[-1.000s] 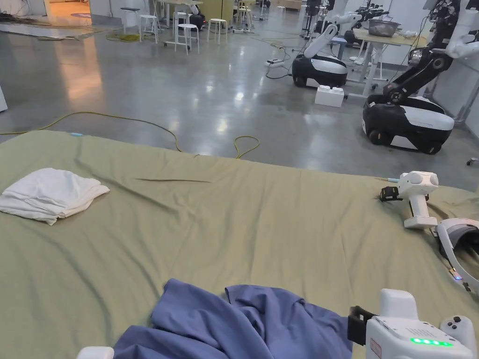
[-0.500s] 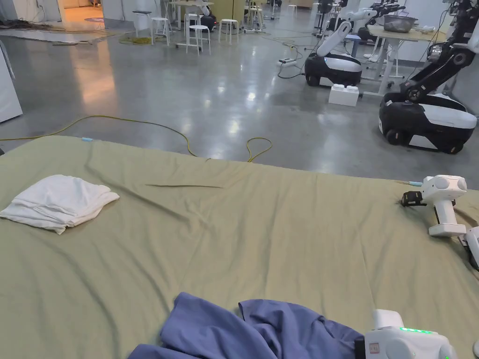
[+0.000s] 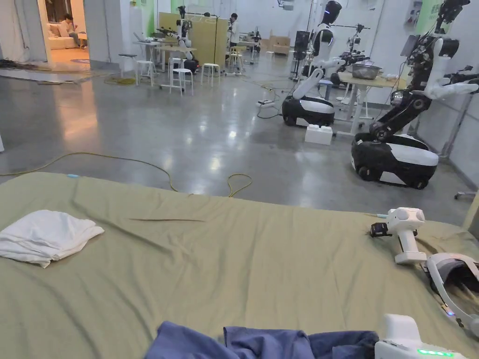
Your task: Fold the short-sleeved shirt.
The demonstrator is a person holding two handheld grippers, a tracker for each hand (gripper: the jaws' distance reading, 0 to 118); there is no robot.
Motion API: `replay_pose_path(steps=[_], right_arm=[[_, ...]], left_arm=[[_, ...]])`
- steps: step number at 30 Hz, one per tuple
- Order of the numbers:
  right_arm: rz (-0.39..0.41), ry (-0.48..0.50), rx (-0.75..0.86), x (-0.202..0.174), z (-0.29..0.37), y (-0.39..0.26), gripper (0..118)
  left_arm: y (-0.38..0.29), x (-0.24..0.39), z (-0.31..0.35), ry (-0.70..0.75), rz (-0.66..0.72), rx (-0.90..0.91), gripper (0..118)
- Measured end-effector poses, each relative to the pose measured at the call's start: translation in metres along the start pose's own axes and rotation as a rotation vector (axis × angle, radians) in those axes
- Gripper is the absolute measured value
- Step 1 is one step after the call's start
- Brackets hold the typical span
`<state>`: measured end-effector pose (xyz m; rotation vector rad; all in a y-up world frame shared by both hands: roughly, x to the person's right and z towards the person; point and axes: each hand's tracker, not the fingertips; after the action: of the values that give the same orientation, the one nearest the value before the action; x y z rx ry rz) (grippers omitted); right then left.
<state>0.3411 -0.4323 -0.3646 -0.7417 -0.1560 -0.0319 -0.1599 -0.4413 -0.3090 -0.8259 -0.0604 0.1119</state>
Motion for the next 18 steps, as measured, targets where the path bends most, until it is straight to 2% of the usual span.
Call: replay_pose_path(steps=[11,13,18], right_arm=[[-0.032,-0.074,0.154,0.040,0.106,0.024,3],[-0.060,-0.062,0.189,0.051,0.114,0.028,3],[-0.064,-0.053,0.273,0.054,0.145,0.047,3]], left_arm=[[0.088,-0.013,0.077,-0.031,0.040,0.253,5],[0.106,-0.013,0.094,-0.031,0.048,0.293,5],[0.139,-0.012,0.118,-0.032,0.080,0.354,5]])
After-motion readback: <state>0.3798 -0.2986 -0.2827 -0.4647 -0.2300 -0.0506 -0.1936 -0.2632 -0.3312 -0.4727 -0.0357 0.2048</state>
